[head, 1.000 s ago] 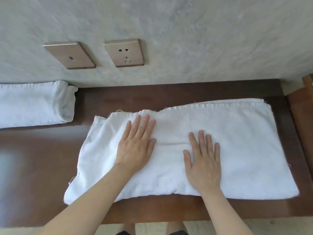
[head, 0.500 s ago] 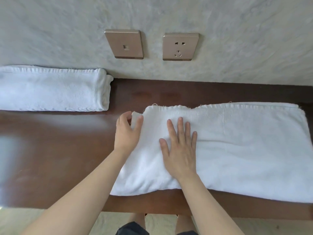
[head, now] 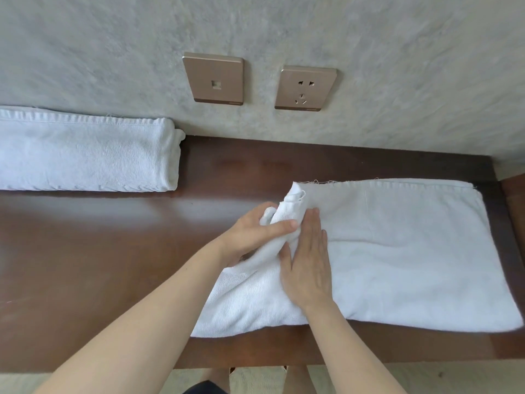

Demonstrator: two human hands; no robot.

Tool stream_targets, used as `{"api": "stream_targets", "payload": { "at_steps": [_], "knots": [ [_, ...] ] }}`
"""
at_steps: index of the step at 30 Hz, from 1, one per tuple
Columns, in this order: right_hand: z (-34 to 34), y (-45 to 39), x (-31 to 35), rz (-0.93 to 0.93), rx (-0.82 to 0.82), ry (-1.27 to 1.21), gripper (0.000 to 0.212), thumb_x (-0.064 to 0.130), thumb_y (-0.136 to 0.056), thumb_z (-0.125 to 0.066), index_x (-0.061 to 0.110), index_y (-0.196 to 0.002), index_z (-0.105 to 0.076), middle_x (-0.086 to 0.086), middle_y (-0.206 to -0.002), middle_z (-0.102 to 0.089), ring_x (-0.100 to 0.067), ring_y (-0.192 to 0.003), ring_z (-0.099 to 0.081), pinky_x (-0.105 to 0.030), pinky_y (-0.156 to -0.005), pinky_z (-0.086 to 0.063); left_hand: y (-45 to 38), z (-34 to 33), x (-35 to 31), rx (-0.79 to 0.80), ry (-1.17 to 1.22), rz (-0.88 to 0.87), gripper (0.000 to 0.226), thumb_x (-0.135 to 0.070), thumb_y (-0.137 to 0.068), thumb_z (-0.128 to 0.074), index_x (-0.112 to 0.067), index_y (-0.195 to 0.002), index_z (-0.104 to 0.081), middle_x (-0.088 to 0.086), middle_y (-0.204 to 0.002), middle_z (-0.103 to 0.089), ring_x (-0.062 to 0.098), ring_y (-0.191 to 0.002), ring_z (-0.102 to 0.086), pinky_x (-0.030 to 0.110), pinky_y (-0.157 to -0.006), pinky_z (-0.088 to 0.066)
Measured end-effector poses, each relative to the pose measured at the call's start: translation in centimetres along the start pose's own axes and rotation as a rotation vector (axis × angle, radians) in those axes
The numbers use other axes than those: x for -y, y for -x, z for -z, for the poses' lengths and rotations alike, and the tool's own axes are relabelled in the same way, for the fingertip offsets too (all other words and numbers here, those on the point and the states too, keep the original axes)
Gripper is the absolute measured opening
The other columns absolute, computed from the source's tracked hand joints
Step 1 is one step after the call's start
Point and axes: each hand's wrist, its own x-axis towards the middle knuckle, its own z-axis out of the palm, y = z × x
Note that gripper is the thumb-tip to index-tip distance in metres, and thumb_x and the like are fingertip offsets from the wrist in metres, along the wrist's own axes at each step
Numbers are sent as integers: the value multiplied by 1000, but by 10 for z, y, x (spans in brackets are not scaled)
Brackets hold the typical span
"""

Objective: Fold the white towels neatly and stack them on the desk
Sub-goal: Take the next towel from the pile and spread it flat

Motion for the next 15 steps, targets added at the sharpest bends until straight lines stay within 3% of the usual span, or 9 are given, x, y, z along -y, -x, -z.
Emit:
{"api": "stream_targets", "payload": {
  "at_steps": [3, 7, 11, 13, 15],
  "knots": [
    [4, 5, -6, -19, -12, 10, 80, 66, -98, -5, 17, -160, 6, 1, -169, 5, -8, -154, 8, -33, -126, 3, 6, -3, -4, 108, 56, 58, 48, -47, -83, -78, -18, -118, -63, 7, -112, -74, 22, -104, -72, 43, -100, -54],
    [9, 13, -17, -80, -4, 26, 83, 72, -94, 4, 22, -160, 4, 5, -169, 3, -9, -155, 5, -35, -126, 5, 7, 5, -10, 168, 114, 166, 49, -49, -81, -78, -21, -119, -65, 4, -108, -76, 21, -100, -73, 41, -96, -56],
    [12, 12, -18, -119, 41, 37, 80, 75, -88, 14, 30, -155, 16, 7, -169, 8, -7, -153, 13, -35, -125, 12, 8, 12, -12, 58, -28, 48, 51, -45, -82, -79, -11, -118, -64, 14, -110, -73, 25, -100, -73, 43, -92, -55],
    [12, 9, -15, -140, 56, 50, 81, 75, -85, 19, 33, -153, 20, 6, -168, 12, -8, -153, 16, -37, -124, 15, 7, 19, -12, -15, -10, -45, 46, -35, -80, -83, -11, -113, -62, 6, -102, -74, 20, -93, -73, 38, -88, -58],
    [12, 7, -13, -144, 80, 98, 80, 74, -83, 24, 35, -153, 23, 4, -168, 16, -10, -152, 20, -40, -123, 16, 6, 28, -15, -88, -36, -127, 41, -28, -78, -86, -12, -103, -59, -7, -87, -69, 7, -80, -66, 27, -74, -57]
  ]
}}
